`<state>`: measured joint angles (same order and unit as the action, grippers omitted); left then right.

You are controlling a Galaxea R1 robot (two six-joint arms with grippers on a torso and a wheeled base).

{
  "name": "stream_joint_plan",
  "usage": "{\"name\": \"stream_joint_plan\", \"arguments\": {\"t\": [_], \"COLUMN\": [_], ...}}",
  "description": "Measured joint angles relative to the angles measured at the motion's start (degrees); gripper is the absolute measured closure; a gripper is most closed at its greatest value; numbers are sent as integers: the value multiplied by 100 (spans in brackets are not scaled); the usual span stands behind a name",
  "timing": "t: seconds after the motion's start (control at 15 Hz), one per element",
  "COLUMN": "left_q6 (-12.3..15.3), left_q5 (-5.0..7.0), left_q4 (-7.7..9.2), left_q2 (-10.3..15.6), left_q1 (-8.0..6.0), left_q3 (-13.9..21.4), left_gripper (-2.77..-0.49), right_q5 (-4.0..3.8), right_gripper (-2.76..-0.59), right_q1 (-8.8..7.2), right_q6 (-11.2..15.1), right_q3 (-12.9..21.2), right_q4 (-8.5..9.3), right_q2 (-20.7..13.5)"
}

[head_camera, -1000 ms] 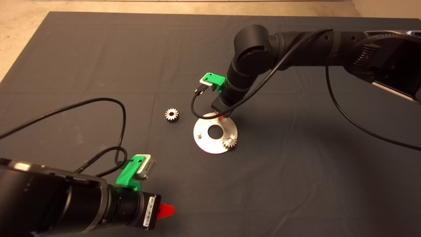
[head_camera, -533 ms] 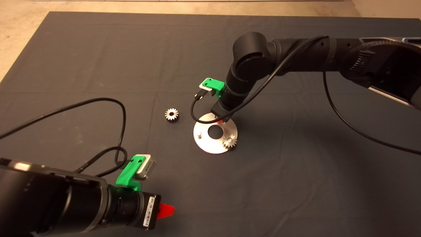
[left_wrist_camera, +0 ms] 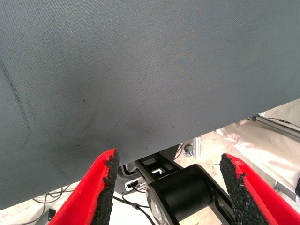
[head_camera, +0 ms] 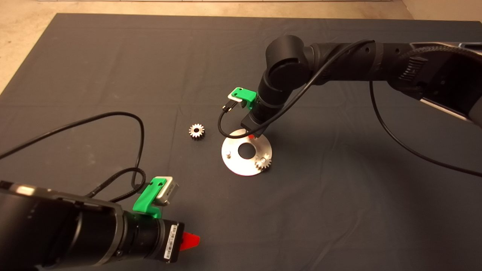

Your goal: Install three planetary gears onto the carrier pins

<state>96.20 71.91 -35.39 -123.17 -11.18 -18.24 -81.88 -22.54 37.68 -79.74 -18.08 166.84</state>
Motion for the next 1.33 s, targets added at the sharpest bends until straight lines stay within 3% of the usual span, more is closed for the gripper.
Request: {"name": "stream_joint_plan", "arguments": {"t": [0.27, 0.4, 1.33], "left_q6": [0, 2, 5], "left_q5": [-3, -11, -13], "left_q4": [0, 0, 0], "left_q2": [-4, -32, -32], "left_q1": [-78, -78, -78], "left_q3": [0, 0, 0], "left_gripper": [-149, -149, -149], "right_q5": [35, 132, 140], "right_gripper": [-95, -95, -94], "right_q1": [0, 0, 52], "right_q6": [0, -4, -92], "right_q3": [0, -6, -191], "right_q4": [-9, -13, -143], "right_q2": [0, 2, 30]}}
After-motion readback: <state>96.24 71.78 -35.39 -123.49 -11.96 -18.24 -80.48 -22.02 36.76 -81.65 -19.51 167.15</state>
